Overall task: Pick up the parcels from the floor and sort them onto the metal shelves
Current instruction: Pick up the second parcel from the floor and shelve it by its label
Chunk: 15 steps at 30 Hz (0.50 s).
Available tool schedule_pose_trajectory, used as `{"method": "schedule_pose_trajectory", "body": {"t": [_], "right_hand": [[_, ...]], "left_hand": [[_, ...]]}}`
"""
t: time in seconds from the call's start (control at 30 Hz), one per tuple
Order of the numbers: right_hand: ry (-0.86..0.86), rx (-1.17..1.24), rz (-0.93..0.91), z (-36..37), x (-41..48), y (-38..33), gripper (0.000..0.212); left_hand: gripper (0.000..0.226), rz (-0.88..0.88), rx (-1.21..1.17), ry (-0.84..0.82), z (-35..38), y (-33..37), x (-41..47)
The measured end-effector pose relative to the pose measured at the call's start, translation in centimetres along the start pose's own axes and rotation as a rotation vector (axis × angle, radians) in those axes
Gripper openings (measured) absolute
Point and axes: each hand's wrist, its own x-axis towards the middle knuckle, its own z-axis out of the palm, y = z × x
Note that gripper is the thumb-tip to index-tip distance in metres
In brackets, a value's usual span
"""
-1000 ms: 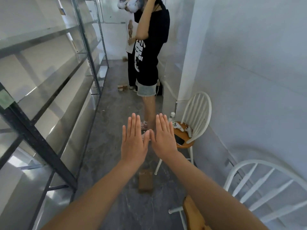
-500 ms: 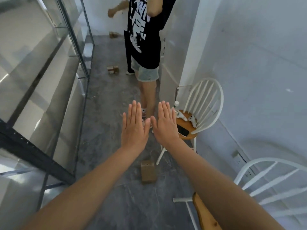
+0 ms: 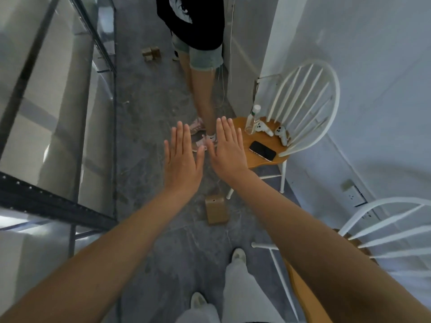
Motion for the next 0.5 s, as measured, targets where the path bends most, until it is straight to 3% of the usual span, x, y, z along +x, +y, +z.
{"method": "schedule_pose_trajectory", "body": {"t": [0.5], "right_hand": [[-0.191,-0.002,-0.052,2.4,9.5,7.8,0.063]], "left_hand": [[0.064,-0.164,0.032,-0.054,7.5,2.7,7.5]]}}
